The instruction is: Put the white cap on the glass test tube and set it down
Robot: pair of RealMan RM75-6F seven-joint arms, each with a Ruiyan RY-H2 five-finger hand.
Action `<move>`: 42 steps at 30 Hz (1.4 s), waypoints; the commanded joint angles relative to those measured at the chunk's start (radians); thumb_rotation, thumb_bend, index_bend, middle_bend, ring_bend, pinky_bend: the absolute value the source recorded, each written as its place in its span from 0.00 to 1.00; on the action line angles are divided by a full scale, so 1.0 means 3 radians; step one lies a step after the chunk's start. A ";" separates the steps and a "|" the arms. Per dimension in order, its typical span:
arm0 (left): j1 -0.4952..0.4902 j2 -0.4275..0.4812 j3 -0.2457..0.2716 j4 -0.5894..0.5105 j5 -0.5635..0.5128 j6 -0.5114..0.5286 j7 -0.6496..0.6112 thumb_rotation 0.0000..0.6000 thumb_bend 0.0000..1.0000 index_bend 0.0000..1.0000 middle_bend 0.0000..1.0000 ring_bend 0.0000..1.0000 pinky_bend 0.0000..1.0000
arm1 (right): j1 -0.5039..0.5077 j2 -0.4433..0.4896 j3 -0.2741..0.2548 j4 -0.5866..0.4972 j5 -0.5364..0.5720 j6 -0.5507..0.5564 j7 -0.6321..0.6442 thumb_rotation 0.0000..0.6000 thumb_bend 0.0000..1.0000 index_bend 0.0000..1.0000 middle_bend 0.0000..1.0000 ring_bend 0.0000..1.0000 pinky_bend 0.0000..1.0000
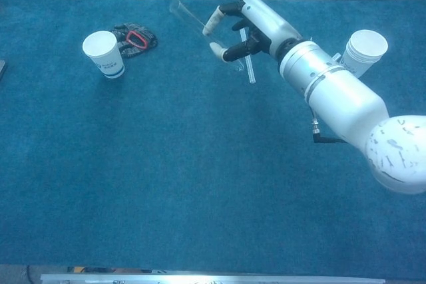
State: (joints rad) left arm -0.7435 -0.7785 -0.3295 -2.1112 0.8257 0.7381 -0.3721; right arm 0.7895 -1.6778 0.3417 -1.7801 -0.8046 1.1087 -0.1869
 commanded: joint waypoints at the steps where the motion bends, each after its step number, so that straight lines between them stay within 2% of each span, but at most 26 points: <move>1: -0.0018 -0.0052 -0.0001 -0.0027 -0.0066 0.0056 0.0037 1.00 0.40 0.46 0.15 0.00 0.09 | 0.0031 -0.0051 0.0044 0.0037 0.0043 -0.0003 -0.0007 1.00 0.44 0.66 0.25 0.05 0.18; 17: -0.0085 -0.0401 -0.0059 -0.0141 -0.0461 0.0469 0.0181 1.00 0.40 0.45 0.16 0.00 0.09 | 0.0234 -0.0351 0.0298 0.0292 0.0351 -0.0067 -0.0024 1.00 0.43 0.66 0.25 0.05 0.18; 42: -0.0132 -0.0924 -0.0132 0.0045 -0.0667 0.0695 0.0307 1.00 0.40 0.44 0.16 0.00 0.09 | 0.0328 -0.0560 0.0440 0.0451 0.0476 -0.0151 0.0124 1.00 0.43 0.66 0.25 0.05 0.18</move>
State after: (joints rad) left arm -0.7824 -1.0532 -0.3686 -2.0993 0.6269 0.9459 -0.2818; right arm 0.8878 -1.8452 0.4726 -1.6452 -0.6623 1.0633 -0.1508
